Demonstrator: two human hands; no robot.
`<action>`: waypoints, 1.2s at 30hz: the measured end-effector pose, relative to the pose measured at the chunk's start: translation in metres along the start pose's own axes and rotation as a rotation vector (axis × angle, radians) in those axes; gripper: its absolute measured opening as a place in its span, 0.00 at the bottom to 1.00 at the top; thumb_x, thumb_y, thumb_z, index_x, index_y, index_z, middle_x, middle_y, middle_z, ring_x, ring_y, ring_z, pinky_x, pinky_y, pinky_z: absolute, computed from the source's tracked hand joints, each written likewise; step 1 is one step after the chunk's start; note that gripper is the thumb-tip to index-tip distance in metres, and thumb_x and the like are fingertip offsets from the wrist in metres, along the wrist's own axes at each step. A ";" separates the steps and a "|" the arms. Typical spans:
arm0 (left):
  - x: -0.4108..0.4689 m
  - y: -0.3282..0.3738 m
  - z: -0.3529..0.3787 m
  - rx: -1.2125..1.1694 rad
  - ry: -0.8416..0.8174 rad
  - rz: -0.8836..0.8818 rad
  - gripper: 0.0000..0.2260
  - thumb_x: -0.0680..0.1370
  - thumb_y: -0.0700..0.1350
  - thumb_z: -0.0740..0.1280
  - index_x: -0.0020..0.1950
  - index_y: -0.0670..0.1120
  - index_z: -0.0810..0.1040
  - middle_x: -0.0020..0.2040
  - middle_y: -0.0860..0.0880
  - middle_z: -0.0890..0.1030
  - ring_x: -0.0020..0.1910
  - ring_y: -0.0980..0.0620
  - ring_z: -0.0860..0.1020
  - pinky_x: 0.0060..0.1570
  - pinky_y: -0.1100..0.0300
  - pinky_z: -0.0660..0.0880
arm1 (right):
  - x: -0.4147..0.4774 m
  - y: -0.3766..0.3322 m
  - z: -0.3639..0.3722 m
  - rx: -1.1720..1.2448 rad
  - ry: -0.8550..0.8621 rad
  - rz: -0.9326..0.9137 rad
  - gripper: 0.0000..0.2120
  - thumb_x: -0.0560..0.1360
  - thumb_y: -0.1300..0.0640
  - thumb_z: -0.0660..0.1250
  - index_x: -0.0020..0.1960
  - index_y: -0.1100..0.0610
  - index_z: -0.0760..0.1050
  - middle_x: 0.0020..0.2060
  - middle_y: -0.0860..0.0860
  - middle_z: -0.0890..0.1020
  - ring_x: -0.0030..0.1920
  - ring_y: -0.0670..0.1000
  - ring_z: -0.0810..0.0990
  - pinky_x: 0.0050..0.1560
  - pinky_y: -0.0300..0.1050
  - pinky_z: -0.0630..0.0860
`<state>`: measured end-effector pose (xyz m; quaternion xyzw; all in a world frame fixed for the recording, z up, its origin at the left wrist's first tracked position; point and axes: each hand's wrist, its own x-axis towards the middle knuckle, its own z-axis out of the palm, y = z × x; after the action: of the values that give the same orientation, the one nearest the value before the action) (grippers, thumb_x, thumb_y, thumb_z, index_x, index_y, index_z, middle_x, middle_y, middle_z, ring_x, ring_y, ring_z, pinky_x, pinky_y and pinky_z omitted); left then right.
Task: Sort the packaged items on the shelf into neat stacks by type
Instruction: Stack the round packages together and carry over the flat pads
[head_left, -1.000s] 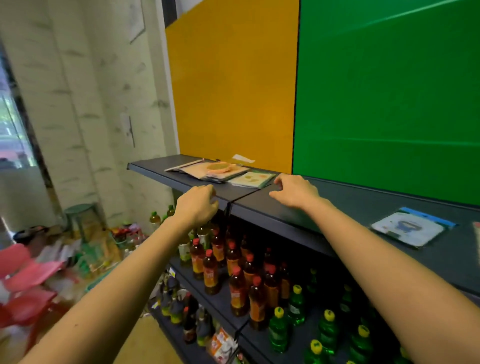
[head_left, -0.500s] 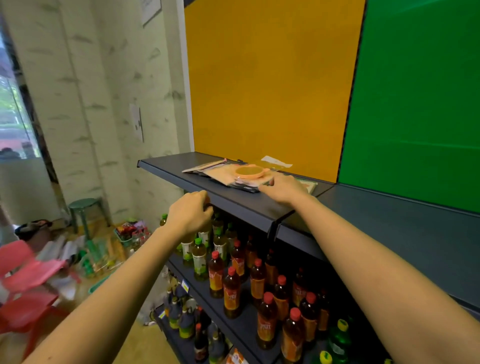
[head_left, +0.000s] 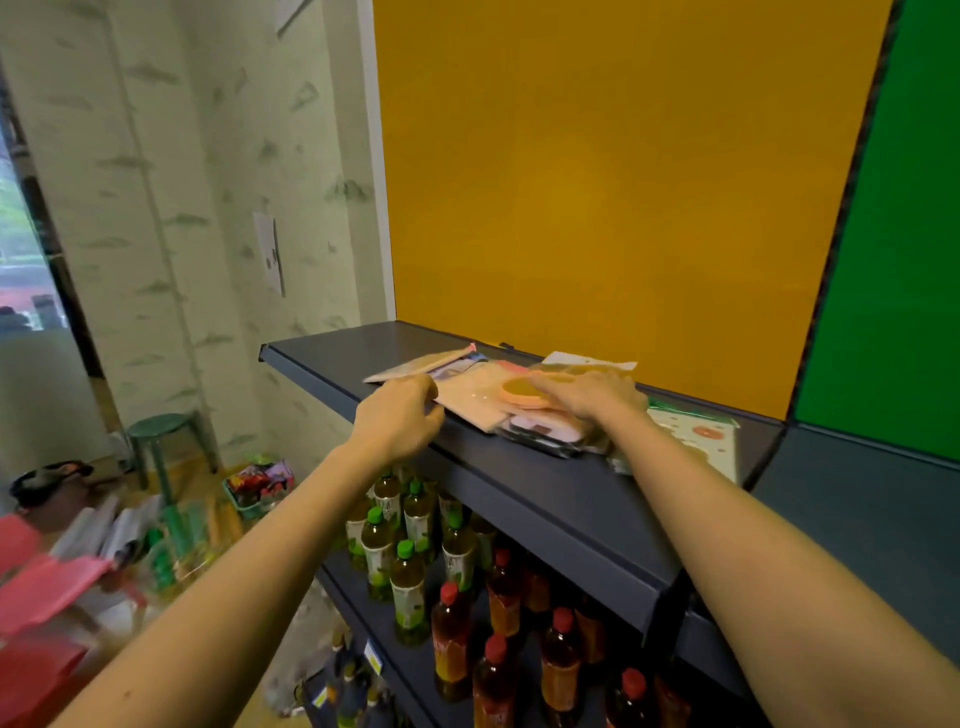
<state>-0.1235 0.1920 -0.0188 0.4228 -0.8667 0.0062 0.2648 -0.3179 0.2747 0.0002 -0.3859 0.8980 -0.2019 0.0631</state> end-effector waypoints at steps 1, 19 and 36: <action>0.006 -0.004 0.005 -0.005 -0.006 -0.005 0.12 0.77 0.48 0.61 0.57 0.45 0.76 0.58 0.45 0.80 0.55 0.45 0.77 0.52 0.50 0.76 | 0.006 -0.002 0.003 -0.021 0.003 0.010 0.53 0.61 0.20 0.51 0.74 0.55 0.62 0.75 0.56 0.62 0.73 0.60 0.61 0.68 0.55 0.63; 0.148 -0.118 0.057 -0.182 -0.226 -0.237 0.30 0.75 0.66 0.55 0.58 0.40 0.73 0.59 0.38 0.78 0.56 0.39 0.76 0.55 0.47 0.74 | 0.069 -0.052 -0.013 0.688 0.129 -0.084 0.07 0.74 0.69 0.64 0.39 0.61 0.73 0.20 0.49 0.76 0.15 0.38 0.72 0.15 0.28 0.64; 0.215 -0.145 0.076 -0.525 -0.645 -0.218 0.49 0.65 0.62 0.73 0.75 0.38 0.57 0.74 0.40 0.62 0.69 0.40 0.67 0.57 0.47 0.69 | 0.056 -0.090 0.028 0.771 0.369 0.190 0.14 0.75 0.65 0.65 0.35 0.54 0.66 0.31 0.51 0.73 0.30 0.47 0.70 0.28 0.38 0.63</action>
<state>-0.1594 -0.0755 -0.0155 0.4103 -0.8276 -0.3750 0.0778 -0.2893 0.1697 0.0143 -0.2073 0.7846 -0.5813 0.0592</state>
